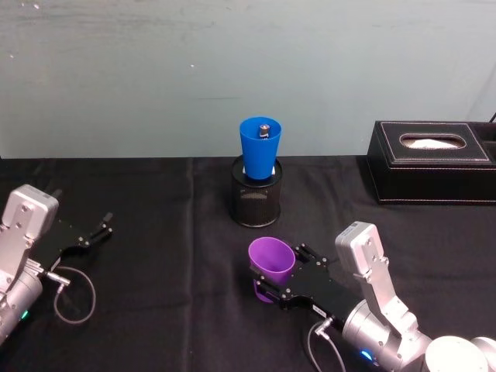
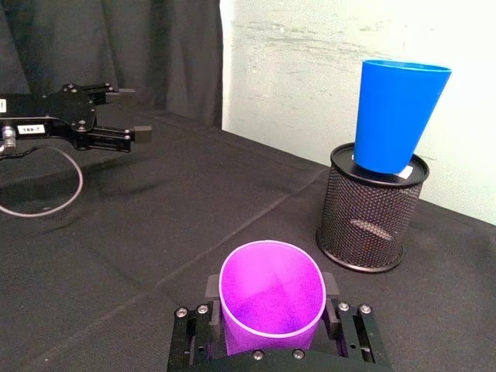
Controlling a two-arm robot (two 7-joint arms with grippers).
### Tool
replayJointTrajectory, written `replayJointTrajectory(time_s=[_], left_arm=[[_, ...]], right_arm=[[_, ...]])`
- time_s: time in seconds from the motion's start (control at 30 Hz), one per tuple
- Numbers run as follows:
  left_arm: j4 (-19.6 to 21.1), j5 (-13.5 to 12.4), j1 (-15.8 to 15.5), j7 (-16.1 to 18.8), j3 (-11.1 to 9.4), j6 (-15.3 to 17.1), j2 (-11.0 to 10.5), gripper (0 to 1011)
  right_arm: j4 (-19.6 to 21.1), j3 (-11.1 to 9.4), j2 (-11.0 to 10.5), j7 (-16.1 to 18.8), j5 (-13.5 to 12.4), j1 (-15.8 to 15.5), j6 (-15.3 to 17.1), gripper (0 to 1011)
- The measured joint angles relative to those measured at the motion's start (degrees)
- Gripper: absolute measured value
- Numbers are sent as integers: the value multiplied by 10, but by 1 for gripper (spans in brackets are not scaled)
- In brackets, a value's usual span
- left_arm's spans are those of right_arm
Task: Pick up one cup with a gripper and tap it against the other cup.
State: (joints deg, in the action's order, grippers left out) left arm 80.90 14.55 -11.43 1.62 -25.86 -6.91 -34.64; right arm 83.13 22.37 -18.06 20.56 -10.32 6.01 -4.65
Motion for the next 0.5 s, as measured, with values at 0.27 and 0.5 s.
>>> replayJointTrajectory(time_s=[0.27,0.5], left_arm=[[0,0,0,0,0,0,0,1000],[0,0,0,0,0,0,0,1000]], right_arm=[[0,0,0,0,0,0,0,757],[1,0,-1,0,0,0,1,935]])
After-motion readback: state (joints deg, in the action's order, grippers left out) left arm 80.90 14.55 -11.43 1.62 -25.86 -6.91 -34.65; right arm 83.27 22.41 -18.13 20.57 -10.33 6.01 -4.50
